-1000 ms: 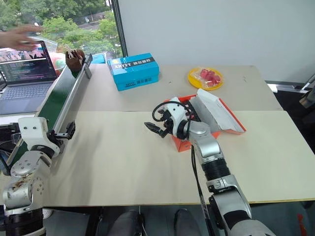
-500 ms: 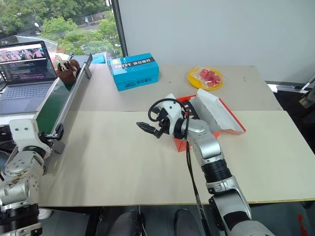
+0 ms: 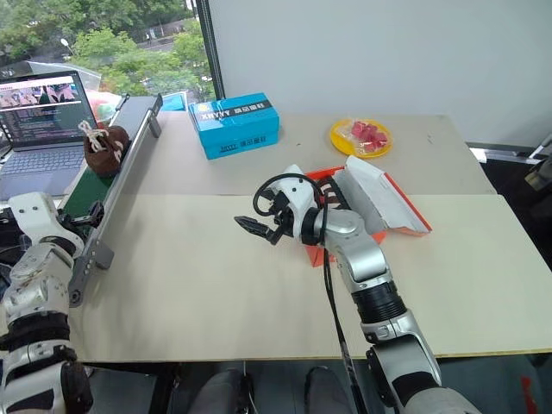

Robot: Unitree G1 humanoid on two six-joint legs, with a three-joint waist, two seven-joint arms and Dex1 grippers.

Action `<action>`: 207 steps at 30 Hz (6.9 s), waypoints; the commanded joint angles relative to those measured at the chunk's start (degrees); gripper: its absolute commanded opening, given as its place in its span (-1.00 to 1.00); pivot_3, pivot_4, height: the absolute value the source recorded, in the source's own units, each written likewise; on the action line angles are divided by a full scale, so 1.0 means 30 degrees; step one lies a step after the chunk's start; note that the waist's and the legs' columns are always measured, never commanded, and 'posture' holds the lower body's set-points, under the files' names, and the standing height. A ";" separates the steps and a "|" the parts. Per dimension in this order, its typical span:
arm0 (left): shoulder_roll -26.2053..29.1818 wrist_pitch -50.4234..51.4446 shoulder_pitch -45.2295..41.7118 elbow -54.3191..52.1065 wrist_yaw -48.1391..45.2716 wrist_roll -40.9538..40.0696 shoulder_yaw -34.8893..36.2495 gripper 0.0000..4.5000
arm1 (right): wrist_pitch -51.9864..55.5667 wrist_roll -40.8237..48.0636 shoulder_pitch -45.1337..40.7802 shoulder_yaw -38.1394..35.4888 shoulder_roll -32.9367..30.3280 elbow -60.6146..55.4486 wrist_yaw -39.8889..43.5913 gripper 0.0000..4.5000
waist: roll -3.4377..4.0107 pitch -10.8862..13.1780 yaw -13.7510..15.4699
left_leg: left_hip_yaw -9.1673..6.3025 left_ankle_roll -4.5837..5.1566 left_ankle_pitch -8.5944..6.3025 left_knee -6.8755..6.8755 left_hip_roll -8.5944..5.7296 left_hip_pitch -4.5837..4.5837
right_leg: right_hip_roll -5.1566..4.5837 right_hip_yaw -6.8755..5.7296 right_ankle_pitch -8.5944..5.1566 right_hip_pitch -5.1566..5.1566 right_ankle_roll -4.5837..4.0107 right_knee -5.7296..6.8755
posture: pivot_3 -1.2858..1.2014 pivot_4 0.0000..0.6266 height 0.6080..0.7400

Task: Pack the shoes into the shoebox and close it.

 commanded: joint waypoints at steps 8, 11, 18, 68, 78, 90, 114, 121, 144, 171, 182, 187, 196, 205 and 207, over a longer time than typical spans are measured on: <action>0.0832 -0.2494 -0.1143 0.2646 -0.0383 0.0589 -0.0887 0.97 | 0.0153 0.0157 0.0002 -0.0283 -0.0238 -0.1137 -0.0527 1.00 | 0.0000 0.0000 -0.0002 | 0.0006 -0.0005 0.0003 0.0001 0.0005 0.0001 | 0.0000 0.0000 0.0000 -0.0001 0.0000 0.0006 | 0.03 -0.52 1.00; 0.0850 -0.2558 -0.1089 0.2933 -0.0174 0.0481 -0.0791 0.97 | 0.0185 0.0157 -0.0015 -0.0275 -0.0310 -0.1090 -0.0562 1.00 | -0.0003 -0.0002 0.0000 | 0.0003 -0.0004 0.0003 0.0002 0.0005 -0.0001 | -0.0001 -0.0003 0.0000 -0.0001 0.0000 0.0006 | 0.03 -0.52 1.00; 0.0740 -0.2684 -0.0873 0.2813 -0.0220 0.0096 -0.0530 0.97 | 0.0193 0.0134 -0.0148 -0.0201 -0.0410 -0.0853 -0.0538 1.00 | -0.0003 -0.0002 0.0000 | 0.0005 -0.0004 0.0002 0.0002 0.0006 -0.0002 | -0.0001 -0.0003 0.0001 -0.0002 0.0001 0.0006 | 0.03 -0.52 1.00; -0.8643 0.5294 -0.0820 -1.3292 -0.3429 -0.2111 -1.2104 0.13 | 1.0398 1.2553 -0.4900 -1.3447 0.2313 0.2477 -1.0867 1.00 | -0.0006 -0.0002 0.0060 | 0.0025 0.0029 0.0014 0.0011 -0.0003 -0.0049 | 0.0008 0.0047 0.0013 -0.0006 0.0020 -0.0025 | 0.03 -0.52 1.00; -0.8124 0.5628 -0.1321 -1.2776 -0.3270 -0.2073 -1.1194 0.13 | 0.9669 1.3169 -0.5204 -1.3616 0.2366 0.2681 -1.1287 -0.23 | -0.0002 -0.0002 0.0012 | 0.0024 0.0034 0.0015 0.0010 -0.0001 -0.0045 | 0.0013 0.0056 0.0012 -0.0007 0.0019 -0.0023 | 0.03 -0.52 1.00; -0.3315 0.7388 -0.1279 -1.2793 -0.3496 -0.4348 -0.5883 1.00 | 0.7838 0.9257 -0.7954 -0.8912 -0.3011 0.4728 -0.6097 -0.70 | 0.0011 0.0007 -0.0079 | 0.0021 0.0034 0.0018 0.0005 0.0007 -0.0052 | 0.0023 0.0059 0.0012 -0.0031 0.0020 -0.0022 | 0.03 -0.52 1.00; -0.0785 0.9850 0.4129 -1.9161 -0.5070 -0.5343 -0.7742 1.00 | -0.6989 -0.5596 -1.3083 0.2059 -0.4633 2.0802 0.7761 -0.73 | -0.0016 0.0051 -0.0001 | 0.0042 -0.0025 0.0048 -0.0017 0.0016 -0.0052 | -0.0022 0.0071 0.0027 -0.0038 0.0023 -0.0041 | 0.03 -0.52 1.00; 0.0248 0.9978 0.4601 -1.9897 -0.6389 -0.5780 -0.7971 1.00 | -0.7294 -0.6670 -1.2222 0.1941 -0.3739 2.1905 0.6581 -0.73 | -0.0013 0.0053 -0.0018 | 0.0047 -0.0075 0.0075 -0.0019 0.0010 -0.0049 | -0.0006 0.0066 0.0028 -0.0037 0.0018 -0.0053 | 0.03 -0.52 1.00; 0.0993 1.0861 0.5308 -2.1143 -0.6471 -0.6670 -0.7905 1.00 | -0.6898 -0.9269 -1.0459 0.1201 -0.0741 2.4743 -0.1307 -0.20 | -0.0189 -0.0107 -0.0203 | 0.0030 -0.0005 0.0017 -0.0091 0.0028 0.0465 | -0.0005 0.0080 0.0012 0.0435 -0.0010 -0.0156 | 0.03 -0.52 1.00; 0.1337 0.9492 0.2834 -1.8362 -0.9182 -0.5585 -1.0021 1.00 | 0.5093 -0.2863 -0.5538 -0.2807 -0.7746 0.2312 0.6146 0.97 | -0.0044 -0.0006 0.0449 | -0.0026 -0.0019 0.0086 -0.0199 0.0013 0.0053 | -0.0022 0.0036 0.0015 0.0036 -0.0035 -0.0095 | 0.03 -0.52 1.00; -0.0290 0.6048 -0.2279 -1.2411 -1.1592 -0.3042 -1.1988 1.00 | 1.3029 -0.0825 0.6660 -0.7809 -1.0183 -0.9547 0.2706 -0.76 | 0.0032 0.0043 0.0275 | -0.0017 0.0041 0.0058 -0.0029 -0.0011 0.0070 | 0.0048 0.0089 0.0004 0.0076 -0.0009 -0.0136 | 0.03 -0.52 1.00; -0.0781 0.5556 -0.3331 -1.1583 -1.2046 -0.2441 -1.2287 1.00 | 1.1084 -0.1336 0.8278 -0.7592 -0.8999 -0.8340 0.0246 -0.99 | 0.0032 0.0043 0.0239 | 0.0001 0.0041 0.0058 -0.0008 -0.0027 0.0010 | 0.0035 0.0118 0.0004 0.0038 0.0003 -0.0136 | 0.03 -0.52 1.00; -0.0952 0.5729 -0.3650 -1.1487 -1.2207 -0.2032 -1.1960 1.00 | 0.6737 -0.2644 0.7849 -0.6054 -0.8066 -0.3839 -0.2928 -0.99 | 0.0031 0.0042 0.0262 | 0.0002 0.0047 0.0056 0.0002 -0.0032 0.0012 | 0.0036 0.0120 0.0000 0.0043 0.0022 -0.0138 | 0.03 -0.52 1.00; -0.0215 0.6496 -0.2717 -1.2845 -1.1771 -0.1911 -1.1607 1.00 | 0.2943 -0.3178 0.7016 -0.5260 -0.6814 0.0607 -0.4406 -0.99 | 0.0032 0.0042 0.0232 | 0.0004 0.0047 0.0057 0.0007 -0.0029 0.0010 | 0.0033 0.0124 0.0000 0.0042 0.0024 -0.0131 | 0.03 -0.52 1.00; -0.0124 0.6527 -0.2641 -1.2976 -1.1677 -0.1855 -1.1594 1.00 | 0.2257 -0.3341 0.6672 -0.5121 -0.6725 0.1457 -0.4645 -0.99 | 0.0032 0.0042 0.0218 | 0.0005 0.0047 0.0057 0.0010 -0.0029 0.0013 | 0.0033 0.0127 0.0000 0.0043 0.0024 -0.0131 | 0.03 -0.52 1.00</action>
